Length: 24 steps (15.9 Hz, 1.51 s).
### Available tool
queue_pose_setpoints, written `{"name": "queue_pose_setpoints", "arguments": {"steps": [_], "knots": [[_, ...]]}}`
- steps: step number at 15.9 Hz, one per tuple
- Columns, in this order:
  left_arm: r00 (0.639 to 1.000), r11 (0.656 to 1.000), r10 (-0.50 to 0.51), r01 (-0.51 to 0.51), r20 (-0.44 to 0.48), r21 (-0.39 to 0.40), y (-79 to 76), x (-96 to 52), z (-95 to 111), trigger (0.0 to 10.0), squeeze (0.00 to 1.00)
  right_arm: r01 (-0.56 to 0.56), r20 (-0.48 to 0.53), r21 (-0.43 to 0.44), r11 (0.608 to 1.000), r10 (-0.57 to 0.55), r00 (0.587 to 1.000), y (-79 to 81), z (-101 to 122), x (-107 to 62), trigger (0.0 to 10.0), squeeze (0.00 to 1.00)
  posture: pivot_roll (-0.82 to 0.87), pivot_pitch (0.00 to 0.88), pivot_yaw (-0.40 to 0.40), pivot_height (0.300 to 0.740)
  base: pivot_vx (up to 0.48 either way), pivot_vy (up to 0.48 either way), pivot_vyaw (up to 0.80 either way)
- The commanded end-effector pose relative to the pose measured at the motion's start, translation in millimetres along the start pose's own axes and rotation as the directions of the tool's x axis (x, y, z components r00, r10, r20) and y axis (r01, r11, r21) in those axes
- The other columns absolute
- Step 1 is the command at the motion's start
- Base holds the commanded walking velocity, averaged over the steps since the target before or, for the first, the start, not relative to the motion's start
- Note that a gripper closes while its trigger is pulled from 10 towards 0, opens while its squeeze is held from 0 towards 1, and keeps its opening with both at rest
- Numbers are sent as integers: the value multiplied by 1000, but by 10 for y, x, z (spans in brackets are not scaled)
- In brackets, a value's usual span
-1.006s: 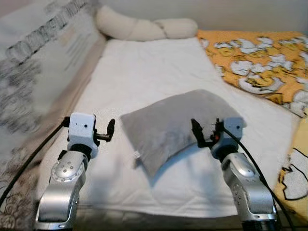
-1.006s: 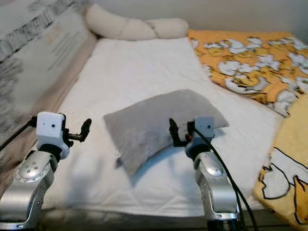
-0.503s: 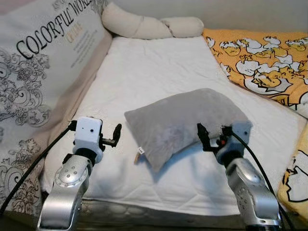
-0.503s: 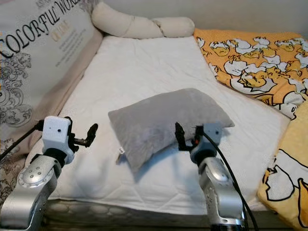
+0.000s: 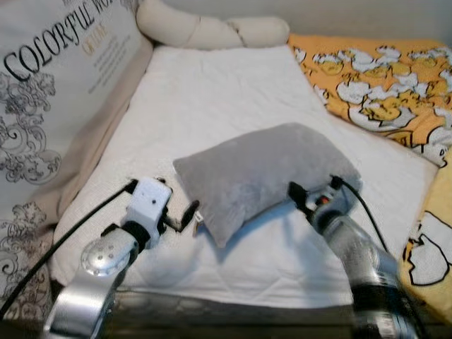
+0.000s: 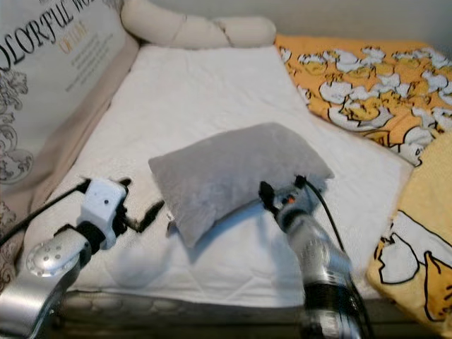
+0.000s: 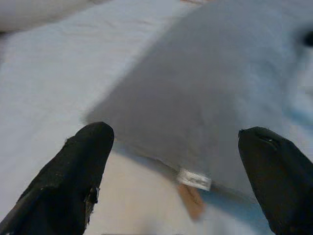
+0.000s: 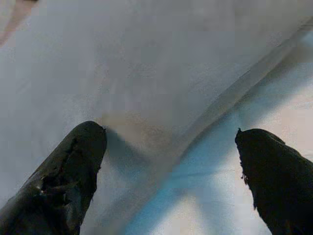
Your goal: Clean up the room
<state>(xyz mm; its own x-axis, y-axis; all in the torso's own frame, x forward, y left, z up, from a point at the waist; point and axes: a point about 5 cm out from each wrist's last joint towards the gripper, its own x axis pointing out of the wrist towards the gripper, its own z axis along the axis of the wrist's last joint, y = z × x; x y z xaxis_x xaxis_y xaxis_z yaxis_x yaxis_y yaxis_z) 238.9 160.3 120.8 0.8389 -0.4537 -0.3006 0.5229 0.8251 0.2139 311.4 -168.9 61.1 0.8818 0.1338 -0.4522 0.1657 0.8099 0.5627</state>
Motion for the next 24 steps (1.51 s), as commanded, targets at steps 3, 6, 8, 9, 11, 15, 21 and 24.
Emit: {"name": "queue_pose_setpoints", "arguments": {"steps": [3, 6, 8, 9, 11, 15, 21, 24], "knots": [[985, 984, -173, 174, -13, 49, -32, -45, 61, 10000, 0, -53, -65, 187, 981, 67, 996, 82, -2, 218, 10000, 1000, 52, 0, -2, 740, 0, 0, 0], [977, 975, -211, 213, -27, 57, 14, -42, 84, 10000, 0, -26, -88, 314, 949, 56, 995, 121, -69, 335, 10000, 0, 67, 0, 10, 740, 0, 0, 0], [970, 968, -240, 242, -35, 61, 4, -49, 87, 10000, 0, -5, -108, 344, 939, 45, 993, 168, -138, 370, 10000, 0, 79, 0, 5, 740, 0, 0, 0], [969, 967, -245, 247, -34, 64, 13, -53, 97, 10000, 0, -10, -93, 387, 922, 50, 994, 230, -151, 393, 10000, 0, 86, 0, 0, 740, 0, 0, 0], [968, 966, -248, 250, -33, 63, 26, -59, 108, 10000, 0, -26, -72, 439, 898, 63, 995, 298, -149, 415, 10000, 0, 89, 0, -3, 740, 0, 0, 0], [965, 965, -260, 261, -33, 27, -13, -79, 83, 10000, 0, 13, -46, 412, 911, 7, 999, 280, -171, 426, 0, 0, 84, 0, -11, 740, 0, 0, 0], [961, 962, -273, 273, -34, 11, -43, -60, 66, 10000, 0, 51, -49, 415, 908, -34, 998, 239, -158, 426, 0, 0, 76, 0, -4, 740, 0, 0, 0], [960, 960, -278, 278, -38, 7, -47, -72, 61, 10000, 0, 53, -45, 409, 911, -38, 998, 233, -150, 426, 0, 0, 77, 0, -9, 740, 0, 0, 0]]}}
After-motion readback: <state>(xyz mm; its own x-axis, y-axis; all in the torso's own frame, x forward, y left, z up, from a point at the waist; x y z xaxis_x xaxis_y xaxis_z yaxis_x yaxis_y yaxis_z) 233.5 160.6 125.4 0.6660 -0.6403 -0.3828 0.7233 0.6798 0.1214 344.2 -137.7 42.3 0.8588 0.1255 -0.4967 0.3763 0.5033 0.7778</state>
